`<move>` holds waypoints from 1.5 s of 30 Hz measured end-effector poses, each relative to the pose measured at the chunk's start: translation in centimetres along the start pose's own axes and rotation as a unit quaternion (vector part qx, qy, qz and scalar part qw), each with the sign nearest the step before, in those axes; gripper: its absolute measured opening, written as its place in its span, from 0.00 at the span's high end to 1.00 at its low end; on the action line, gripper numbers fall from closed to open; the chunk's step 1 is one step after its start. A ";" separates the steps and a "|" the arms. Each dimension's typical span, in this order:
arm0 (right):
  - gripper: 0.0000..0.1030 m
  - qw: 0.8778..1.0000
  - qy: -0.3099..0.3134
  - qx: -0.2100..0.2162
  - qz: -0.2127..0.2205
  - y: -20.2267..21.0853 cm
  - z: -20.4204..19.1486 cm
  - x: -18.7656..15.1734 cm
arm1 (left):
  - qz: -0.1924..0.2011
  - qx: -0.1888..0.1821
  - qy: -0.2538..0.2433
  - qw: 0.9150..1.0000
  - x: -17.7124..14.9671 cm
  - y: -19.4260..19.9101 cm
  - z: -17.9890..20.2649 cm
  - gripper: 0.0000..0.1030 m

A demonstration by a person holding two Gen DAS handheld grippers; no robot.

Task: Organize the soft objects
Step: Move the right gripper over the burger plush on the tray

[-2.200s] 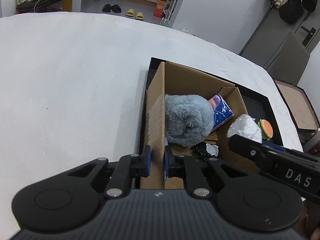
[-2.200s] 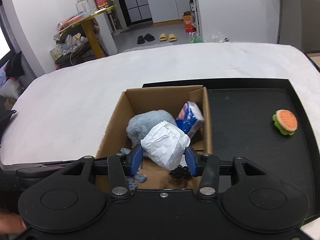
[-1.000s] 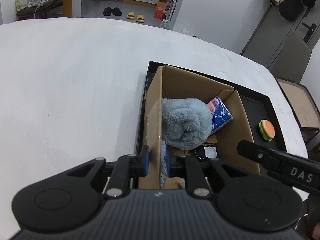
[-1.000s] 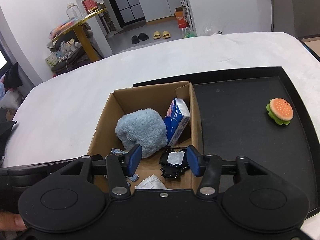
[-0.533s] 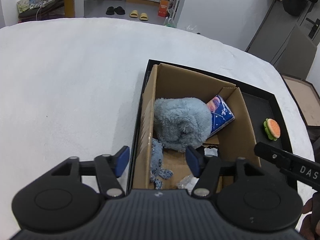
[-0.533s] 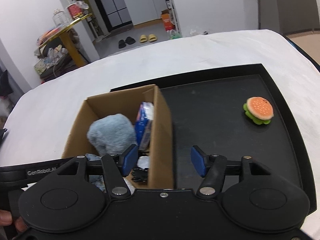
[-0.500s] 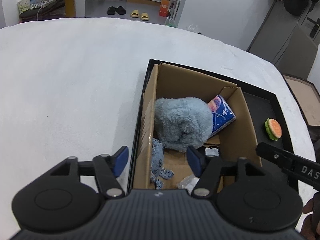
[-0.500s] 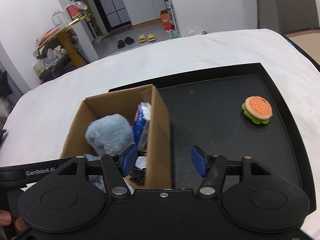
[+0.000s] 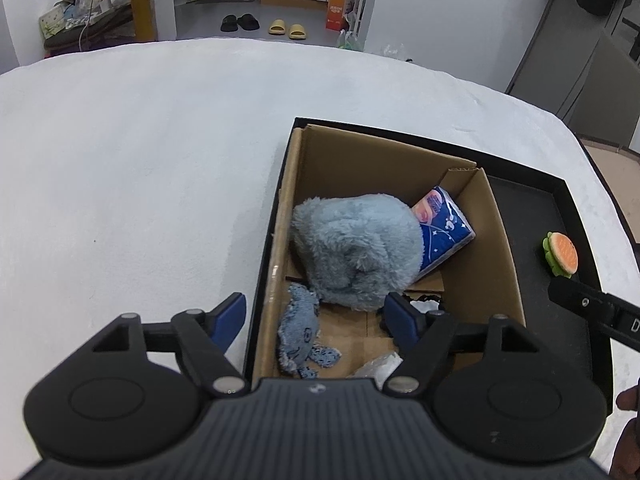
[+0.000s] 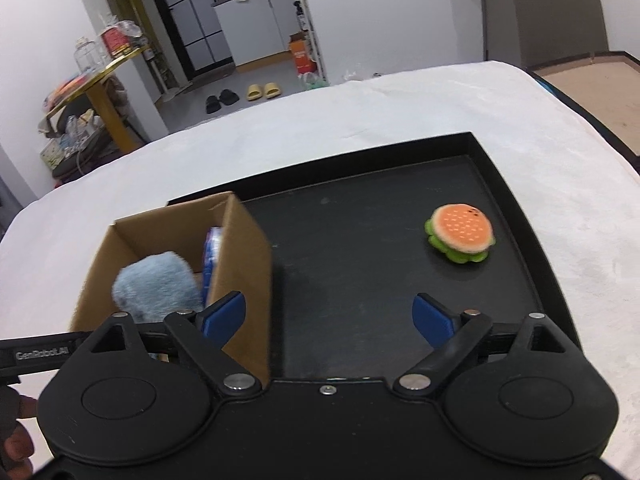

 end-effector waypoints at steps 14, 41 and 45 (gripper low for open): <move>0.08 1.000 -0.011 -0.025 0.006 -1.9 4.9 0.6 | 0.003 0.035 -0.007 0.999 0.8 -1.1 1.3 0.26; 0.20 0.995 0.055 -0.087 0.016 -6.5 10.0 2.1 | 0.003 0.046 0.007 0.999 1.5 -1.6 1.4 0.23; 0.23 0.994 0.054 -0.093 0.016 -6.8 10.4 2.2 | 0.003 0.042 0.005 0.999 1.5 -1.6 1.4 0.23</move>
Point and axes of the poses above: each gripper's, at about its wrist camera, not at the fingertips, and y roughly against the way its jaws point, z to its right, x to its top, the point moved 10 cm from there along -y, roughly the way its jaws point, and after that the axes turned 2 degrees about x, right-handed, at the moved point
